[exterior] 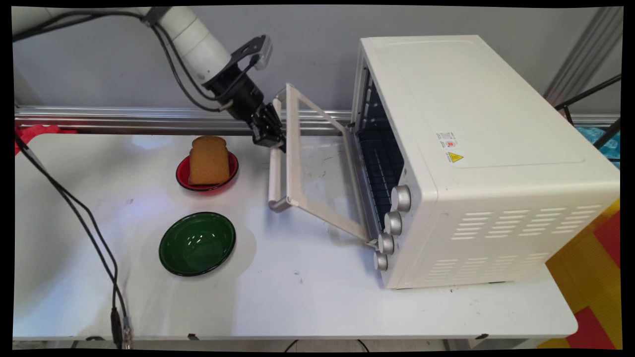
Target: Open the oven
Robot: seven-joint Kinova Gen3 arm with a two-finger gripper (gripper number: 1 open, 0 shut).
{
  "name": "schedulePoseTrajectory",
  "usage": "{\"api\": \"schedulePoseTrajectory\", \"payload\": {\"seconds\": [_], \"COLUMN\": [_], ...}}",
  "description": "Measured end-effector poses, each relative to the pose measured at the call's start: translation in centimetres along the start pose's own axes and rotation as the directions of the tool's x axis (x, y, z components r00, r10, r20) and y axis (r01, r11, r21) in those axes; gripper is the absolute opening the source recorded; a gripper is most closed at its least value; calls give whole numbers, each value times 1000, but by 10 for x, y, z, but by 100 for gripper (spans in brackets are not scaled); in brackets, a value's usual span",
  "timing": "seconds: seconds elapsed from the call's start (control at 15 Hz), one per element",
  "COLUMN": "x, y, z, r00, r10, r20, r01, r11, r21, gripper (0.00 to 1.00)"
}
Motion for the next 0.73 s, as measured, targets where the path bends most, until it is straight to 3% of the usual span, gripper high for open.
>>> {"api": "schedulePoseTrajectory", "payload": {"seconds": [0.73], "x": [-54], "y": [2], "z": [9], "r00": [1000], "r10": [28], "r20": [6], "r01": [-27], "r11": [1000], "r21": [-7], "gripper": [0]}}
